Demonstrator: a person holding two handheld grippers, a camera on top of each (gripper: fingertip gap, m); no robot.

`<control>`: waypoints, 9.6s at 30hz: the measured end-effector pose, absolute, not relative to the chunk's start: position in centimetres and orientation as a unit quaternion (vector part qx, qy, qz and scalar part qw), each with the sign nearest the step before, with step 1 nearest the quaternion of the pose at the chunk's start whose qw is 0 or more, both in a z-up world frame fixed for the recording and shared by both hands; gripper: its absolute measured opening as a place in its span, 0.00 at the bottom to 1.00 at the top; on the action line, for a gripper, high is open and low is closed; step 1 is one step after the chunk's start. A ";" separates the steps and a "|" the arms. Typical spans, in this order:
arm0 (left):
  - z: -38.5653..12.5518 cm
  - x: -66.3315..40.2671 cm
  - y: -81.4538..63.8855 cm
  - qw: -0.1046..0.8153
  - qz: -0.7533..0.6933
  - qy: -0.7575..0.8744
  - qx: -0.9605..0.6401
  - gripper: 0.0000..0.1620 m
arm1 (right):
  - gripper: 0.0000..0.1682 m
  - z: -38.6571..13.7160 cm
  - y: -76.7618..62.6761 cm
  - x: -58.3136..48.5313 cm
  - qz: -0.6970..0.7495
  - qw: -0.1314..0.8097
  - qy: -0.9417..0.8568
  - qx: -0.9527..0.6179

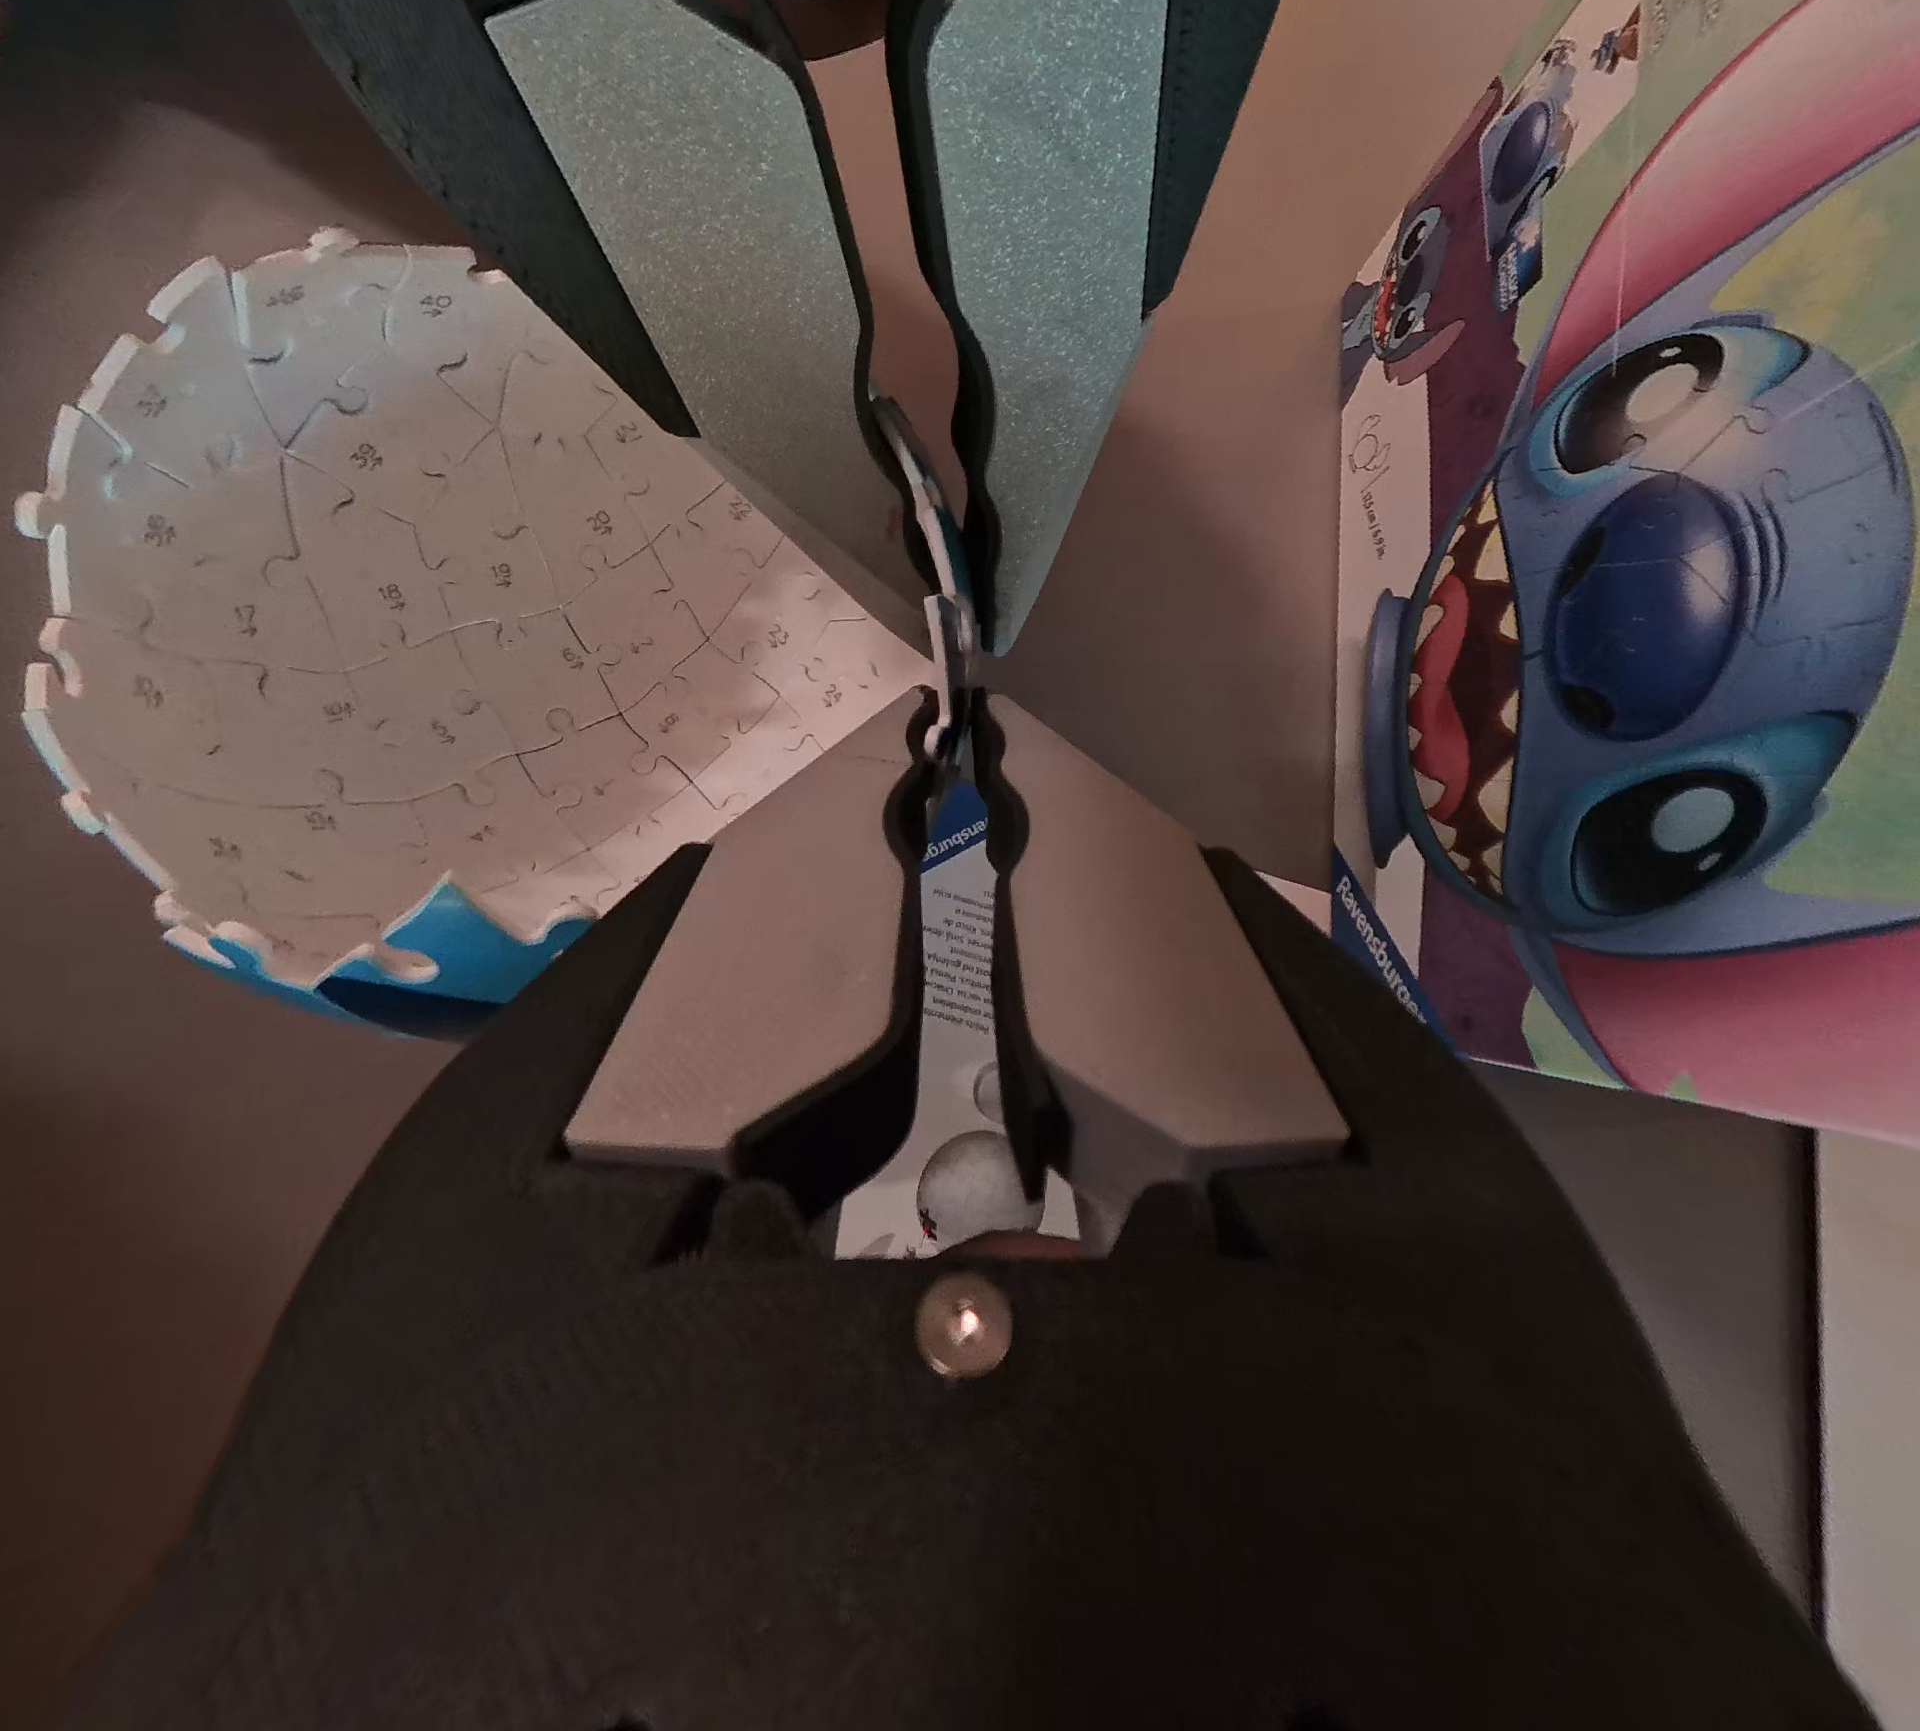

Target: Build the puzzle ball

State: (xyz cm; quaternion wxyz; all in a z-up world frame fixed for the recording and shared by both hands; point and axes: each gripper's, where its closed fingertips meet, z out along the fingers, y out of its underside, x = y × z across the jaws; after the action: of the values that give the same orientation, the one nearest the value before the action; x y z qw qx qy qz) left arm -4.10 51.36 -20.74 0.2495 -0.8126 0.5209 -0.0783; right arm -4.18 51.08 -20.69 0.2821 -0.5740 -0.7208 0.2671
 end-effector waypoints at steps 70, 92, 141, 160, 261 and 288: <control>-19.5 -4.5 50.8 0.266 0.003 0.555 -0.788 0.01 | 0.01 -18.4 50.4 -4.9 0.255 0.337 -0.747 -0.513; -19.8 -4.5 50.9 0.263 0.003 0.547 -0.795 0.01 | 0.05 -18.2 50.4 -4.7 0.324 0.280 -0.734 -0.528; -20.1 -4.4 50.8 0.260 0.009 0.552 -0.792 0.01 | 0.05 -20.0 50.8 -4.3 0.249 0.293 -0.768 -0.512; -20.2 -4.9 50.7 0.249 -0.003 0.540 -0.804 0.01 | 0.02 -20.9 50.9 -4.4 0.245 0.280 -0.771 -0.517; -20.2 -4.5 51.8 0.265 -0.059 0.517 -0.812 0.01 | 0.00 -19.3 51.8 -4.6 0.240 0.300 -0.756 -0.530; -19.9 -4.1 52.1 0.282 -0.051 0.513 -0.809 0.00 | 0.00 -19.0 52.2 -3.8 0.205 0.296 -0.768 -0.530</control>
State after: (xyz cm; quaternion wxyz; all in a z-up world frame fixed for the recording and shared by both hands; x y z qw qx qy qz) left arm -4.08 52.09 -19.91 0.2823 -0.8089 0.5132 -0.0507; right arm -3.81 52.22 -19.04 0.2963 -0.5296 -0.7680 0.2046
